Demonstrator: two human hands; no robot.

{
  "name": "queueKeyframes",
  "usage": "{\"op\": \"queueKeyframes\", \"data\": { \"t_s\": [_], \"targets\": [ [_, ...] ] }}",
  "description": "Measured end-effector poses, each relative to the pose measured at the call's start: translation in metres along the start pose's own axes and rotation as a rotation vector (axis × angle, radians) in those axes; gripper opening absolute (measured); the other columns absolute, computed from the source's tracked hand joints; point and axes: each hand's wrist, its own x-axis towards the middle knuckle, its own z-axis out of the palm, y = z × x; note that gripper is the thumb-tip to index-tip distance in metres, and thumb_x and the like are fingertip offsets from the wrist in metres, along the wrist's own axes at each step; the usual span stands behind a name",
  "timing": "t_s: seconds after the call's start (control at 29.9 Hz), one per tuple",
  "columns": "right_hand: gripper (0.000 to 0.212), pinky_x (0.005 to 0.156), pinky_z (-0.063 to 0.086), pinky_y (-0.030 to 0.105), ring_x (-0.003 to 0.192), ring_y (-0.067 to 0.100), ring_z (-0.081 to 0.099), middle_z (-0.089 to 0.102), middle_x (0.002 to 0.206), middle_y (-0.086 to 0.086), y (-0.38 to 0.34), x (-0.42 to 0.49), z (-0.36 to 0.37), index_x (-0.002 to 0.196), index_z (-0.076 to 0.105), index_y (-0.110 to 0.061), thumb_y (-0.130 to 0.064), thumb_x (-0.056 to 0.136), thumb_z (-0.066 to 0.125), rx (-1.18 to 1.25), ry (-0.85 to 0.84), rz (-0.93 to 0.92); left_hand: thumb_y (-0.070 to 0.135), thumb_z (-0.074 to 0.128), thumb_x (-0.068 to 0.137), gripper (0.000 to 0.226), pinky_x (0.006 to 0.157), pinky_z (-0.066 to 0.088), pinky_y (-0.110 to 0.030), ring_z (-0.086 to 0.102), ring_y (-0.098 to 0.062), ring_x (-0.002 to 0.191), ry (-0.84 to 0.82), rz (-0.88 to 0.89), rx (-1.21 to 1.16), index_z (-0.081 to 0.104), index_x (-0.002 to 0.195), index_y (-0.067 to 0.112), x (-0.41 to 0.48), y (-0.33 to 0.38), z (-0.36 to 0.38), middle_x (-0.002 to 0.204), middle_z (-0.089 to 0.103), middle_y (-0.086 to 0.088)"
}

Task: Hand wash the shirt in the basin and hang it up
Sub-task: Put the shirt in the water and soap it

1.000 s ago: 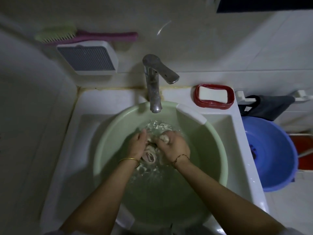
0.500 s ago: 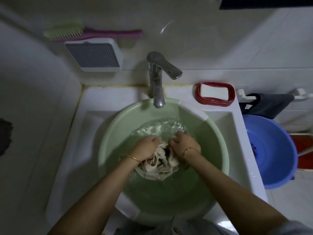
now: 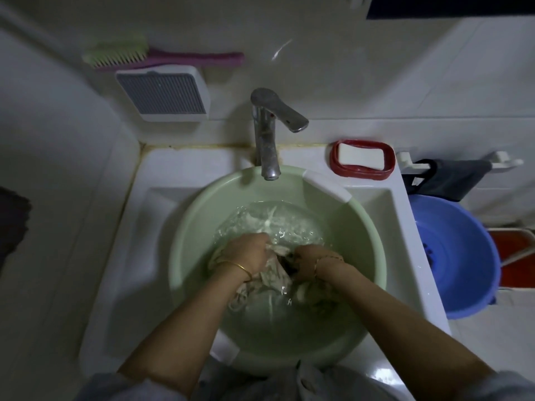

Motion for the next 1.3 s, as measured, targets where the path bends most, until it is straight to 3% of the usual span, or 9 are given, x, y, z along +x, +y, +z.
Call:
{"op": "queueKeyframes", "data": {
  "t_s": [0.2,0.3,0.4,0.63,0.74,0.9,1.04,1.14,1.3],
  "targets": [
    [0.030,0.101,0.042,0.042,0.117,0.025,0.052,0.058,0.124,0.000,0.009,-0.014,-0.008,0.111,0.063,-0.027,-0.036,0.083,0.061,0.031,0.125,-0.007,0.056,0.061,0.072,0.048,0.093,0.050,-0.044,0.066,-0.029,0.097,0.059,-0.126,-0.824,0.069,0.099,0.017,-0.005,-0.021,-0.035,0.102,0.071,-0.011],
    [0.067,0.104,0.041,0.038,0.123,0.019,0.049,0.053,0.133,-0.001,0.001,-0.025,-0.016,0.133,0.044,-0.027,-0.029,0.071,0.070,0.540,0.089,-0.273,0.022,0.052,0.093,0.021,0.083,0.055,-0.035,0.068,-0.027,0.093,-0.085,-0.073,-1.284,0.067,0.099,0.008,-0.019,-0.019,-0.055,0.100,0.071,-0.014],
    [0.061,0.096,0.046,0.027,0.113,0.011,0.059,0.063,0.121,-0.005,-0.007,-0.035,-0.019,0.118,0.058,-0.027,-0.034,0.059,0.073,0.969,0.038,-0.461,0.013,0.044,0.093,0.025,0.079,0.056,-0.029,0.068,-0.021,0.093,-0.193,0.082,-1.407,0.064,0.106,0.006,-0.031,-0.005,-0.071,0.103,0.071,-0.011],
    [0.028,0.089,0.049,0.048,0.085,0.029,0.059,0.061,0.088,0.015,0.000,-0.044,-0.038,0.100,0.052,-0.003,0.009,0.077,0.042,1.700,0.188,-0.283,0.018,0.045,0.098,0.023,0.083,0.051,-0.031,0.065,-0.020,0.092,0.031,0.035,-1.285,0.064,0.109,0.014,-0.034,0.007,-0.077,0.103,0.070,-0.006],
    [0.031,0.095,0.046,0.051,0.095,0.027,0.055,0.059,0.099,0.010,0.004,-0.050,-0.039,0.105,0.054,-0.006,-0.013,0.076,0.047,1.830,0.078,-0.307,0.018,0.046,0.098,0.021,0.077,0.052,-0.028,0.067,-0.010,0.080,0.074,0.051,-1.230,0.067,0.099,0.019,-0.039,0.013,-0.081,0.087,0.073,0.005],
    [0.068,0.084,0.055,0.047,0.108,0.024,0.062,0.060,0.122,-0.002,-0.011,-0.055,-0.038,0.130,0.045,-0.025,-0.045,0.073,0.076,1.343,0.130,-0.322,0.021,0.047,0.096,0.020,0.084,0.049,-0.031,0.066,-0.010,0.084,-0.053,0.136,-1.144,0.066,0.102,0.021,-0.051,0.024,-0.089,0.089,0.073,0.006],
    [0.038,0.077,0.055,0.045,0.084,0.024,0.065,0.065,0.101,0.012,-0.010,-0.051,-0.041,0.121,0.055,-0.009,-0.002,0.084,0.065,1.296,0.296,-0.251,0.016,0.043,0.099,0.020,0.076,0.052,-0.029,0.067,-0.008,0.075,0.236,0.101,-1.190,0.063,0.098,0.018,-0.049,0.024,-0.097,0.081,0.072,0.006],
    [0.026,0.081,0.054,0.048,0.081,0.023,0.058,0.059,0.092,0.007,0.005,-0.051,-0.044,0.118,0.057,-0.012,-0.007,0.093,0.050,1.186,0.416,-0.096,0.020,0.045,0.099,0.019,0.092,0.048,-0.035,0.064,-0.020,0.094,0.444,0.020,-1.105,0.061,0.106,0.015,-0.048,0.012,-0.105,0.098,0.068,-0.003],
    [0.008,0.069,0.051,0.043,0.078,0.025,0.056,0.058,0.092,0.011,0.003,-0.060,-0.059,0.099,0.053,-0.015,-0.015,0.098,0.045,1.509,0.402,-0.147,0.049,0.074,0.063,0.068,0.095,0.049,-0.035,0.063,-0.018,0.106,0.146,0.156,-0.697,0.059,0.117,0.011,-0.056,-0.001,-0.112,0.114,0.066,-0.001]
  ]
}}
